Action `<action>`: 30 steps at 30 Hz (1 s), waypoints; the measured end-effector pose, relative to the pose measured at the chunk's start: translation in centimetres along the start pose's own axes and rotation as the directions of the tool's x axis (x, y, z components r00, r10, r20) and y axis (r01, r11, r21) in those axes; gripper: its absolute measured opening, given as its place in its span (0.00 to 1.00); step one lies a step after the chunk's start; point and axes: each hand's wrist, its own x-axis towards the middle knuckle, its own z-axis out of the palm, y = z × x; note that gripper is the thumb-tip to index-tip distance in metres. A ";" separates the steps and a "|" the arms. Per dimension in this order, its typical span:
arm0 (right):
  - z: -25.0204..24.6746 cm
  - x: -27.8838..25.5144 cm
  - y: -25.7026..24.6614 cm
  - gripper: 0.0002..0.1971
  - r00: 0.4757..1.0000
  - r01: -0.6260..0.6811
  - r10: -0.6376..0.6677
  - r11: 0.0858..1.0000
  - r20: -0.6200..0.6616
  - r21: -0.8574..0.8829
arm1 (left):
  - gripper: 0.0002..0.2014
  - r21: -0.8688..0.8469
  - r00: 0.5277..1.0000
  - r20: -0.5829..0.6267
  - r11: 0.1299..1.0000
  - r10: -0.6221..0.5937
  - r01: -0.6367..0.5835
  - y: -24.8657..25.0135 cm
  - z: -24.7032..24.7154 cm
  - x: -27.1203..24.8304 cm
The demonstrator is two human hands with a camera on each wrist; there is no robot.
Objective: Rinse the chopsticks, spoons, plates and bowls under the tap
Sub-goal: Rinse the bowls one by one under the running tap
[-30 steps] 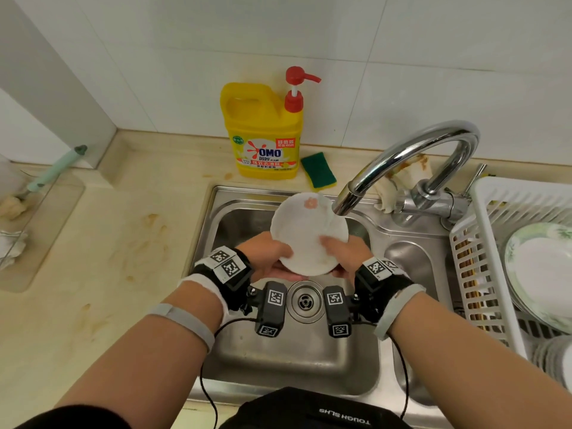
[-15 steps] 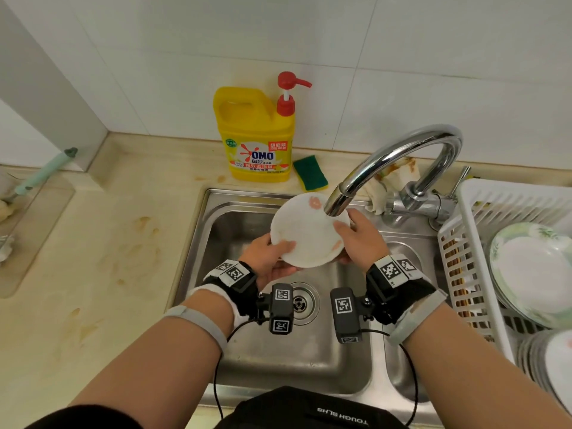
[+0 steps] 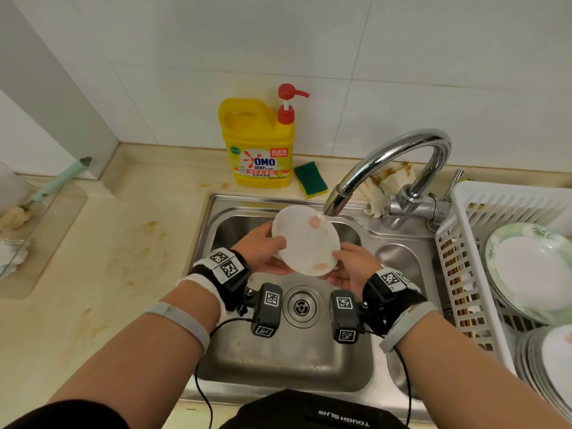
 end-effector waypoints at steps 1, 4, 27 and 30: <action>0.1 -0.2 0.1 0.10 1.000 0.008 -0.007 1.000 0.017 -0.016 | 0.25 0.103 0.999 -0.016 0.994 0.038 -0.037 0.0 -0.4 -0.2; 0.6 -0.8 -0.3 0.11 0.998 0.051 -0.049 0.997 0.042 -0.056 | 0.24 0.403 0.986 -0.043 0.906 0.163 -0.132 -0.1 -1.6 -1.1; 2.1 -10.1 -2.7 0.14 0.635 0.670 -0.773 0.536 0.021 -0.514 | 0.30 0.739 0.677 -0.080 0.499 0.732 -0.452 0.5 -2.3 -11.1; 1.8 -10.7 -2.4 0.14 0.625 0.680 -0.781 0.547 -0.004 -0.488 | 0.33 0.739 0.674 -0.061 0.487 0.736 -0.465 0.5 -2.1 -11.3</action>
